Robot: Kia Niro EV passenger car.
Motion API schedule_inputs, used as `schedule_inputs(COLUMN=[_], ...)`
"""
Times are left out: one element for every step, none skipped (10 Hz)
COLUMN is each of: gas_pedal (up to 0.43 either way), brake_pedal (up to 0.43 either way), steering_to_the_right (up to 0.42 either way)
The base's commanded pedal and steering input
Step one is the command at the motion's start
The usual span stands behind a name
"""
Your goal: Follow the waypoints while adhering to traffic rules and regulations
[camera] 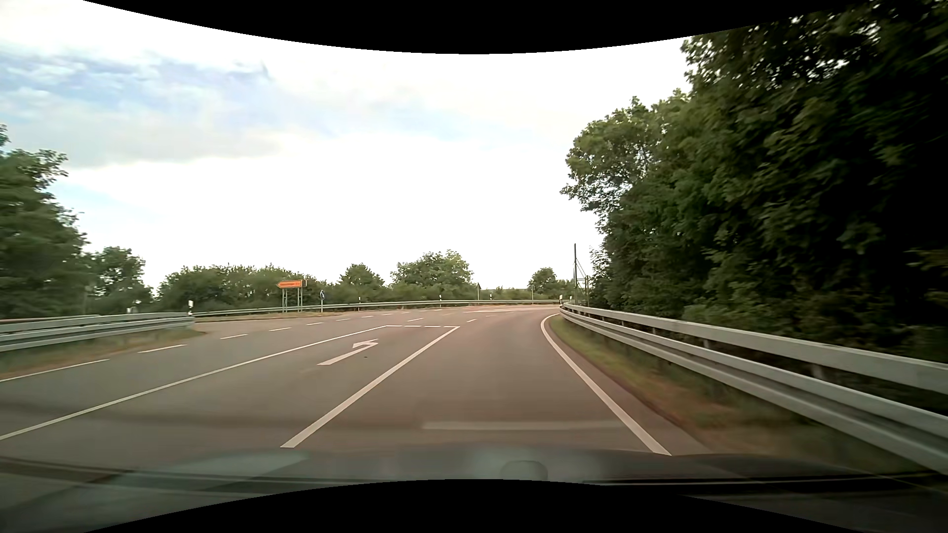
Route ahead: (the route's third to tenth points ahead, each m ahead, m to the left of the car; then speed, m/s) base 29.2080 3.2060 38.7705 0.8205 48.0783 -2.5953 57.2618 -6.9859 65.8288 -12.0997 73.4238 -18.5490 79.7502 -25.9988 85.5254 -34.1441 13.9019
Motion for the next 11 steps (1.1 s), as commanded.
schedule_inputs(gas_pedal=[0.079,0.067,0.067,0.079,0.079,0.079,0.079,0.079,0.079,0.079,0.079], brake_pedal=[0.0,0.0,0.0,0.0,0.0,0.0,0.0,0.0,0.0,0.0,0.0], steering_to_the_right=[0.016,0.016,0.015,0.015,0.015,0.017,0.019,0.022,0.025,0.029,0.033])
